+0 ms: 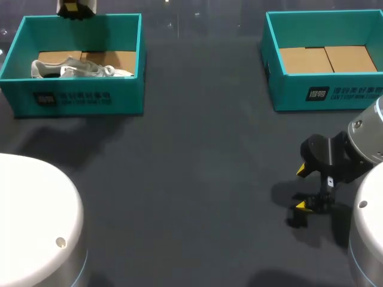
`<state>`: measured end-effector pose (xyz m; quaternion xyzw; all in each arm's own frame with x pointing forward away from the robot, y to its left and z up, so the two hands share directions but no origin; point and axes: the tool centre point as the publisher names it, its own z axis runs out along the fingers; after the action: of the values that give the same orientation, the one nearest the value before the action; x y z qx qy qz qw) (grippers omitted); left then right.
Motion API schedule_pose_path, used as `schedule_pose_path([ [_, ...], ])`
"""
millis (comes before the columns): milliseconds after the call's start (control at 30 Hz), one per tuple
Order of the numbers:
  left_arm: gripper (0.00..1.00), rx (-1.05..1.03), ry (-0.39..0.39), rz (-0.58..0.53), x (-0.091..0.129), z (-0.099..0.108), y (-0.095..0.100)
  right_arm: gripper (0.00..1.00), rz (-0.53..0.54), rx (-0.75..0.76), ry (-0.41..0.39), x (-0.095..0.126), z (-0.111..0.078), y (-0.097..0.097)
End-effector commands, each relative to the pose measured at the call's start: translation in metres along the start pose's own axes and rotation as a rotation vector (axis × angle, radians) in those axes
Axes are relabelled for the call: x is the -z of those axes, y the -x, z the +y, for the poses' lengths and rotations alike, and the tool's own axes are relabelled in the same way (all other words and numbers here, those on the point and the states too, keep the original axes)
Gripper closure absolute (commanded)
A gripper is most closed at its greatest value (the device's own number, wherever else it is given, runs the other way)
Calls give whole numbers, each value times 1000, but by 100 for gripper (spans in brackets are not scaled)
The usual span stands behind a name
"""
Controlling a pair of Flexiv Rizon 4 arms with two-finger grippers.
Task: Take the shoe out of the shoebox, open the shoe tongue, remove and reinsert the insole, then place the shoe into the shoebox
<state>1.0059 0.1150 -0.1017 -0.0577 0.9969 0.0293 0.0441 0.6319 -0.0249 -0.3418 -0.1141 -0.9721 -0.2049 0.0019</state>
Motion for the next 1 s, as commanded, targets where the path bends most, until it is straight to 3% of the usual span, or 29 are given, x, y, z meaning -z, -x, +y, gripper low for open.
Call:
schedule_pose_path([
  [33,100,-29,-42,61,-5,33,52,0,-3,0,-1,1,0,-2],
  [233,100,-78,-18,68,-23,62,108,0,-3,0,-1,1,0,-2],
  [367,100,-68,-23,70,-29,80,127,0,-3,0,-1,1,0,-2],
  [633,100,-355,-102,93,-40,102,141,0,-3,0,-1,1,0,-2],
  [800,100,-707,-75,-32,-44,131,141,0,-3,0,-1,1,0,-2],
  [1000,100,-707,-75,-32,-44,131,141,0,-3,0,-1,1,0,-2],
])
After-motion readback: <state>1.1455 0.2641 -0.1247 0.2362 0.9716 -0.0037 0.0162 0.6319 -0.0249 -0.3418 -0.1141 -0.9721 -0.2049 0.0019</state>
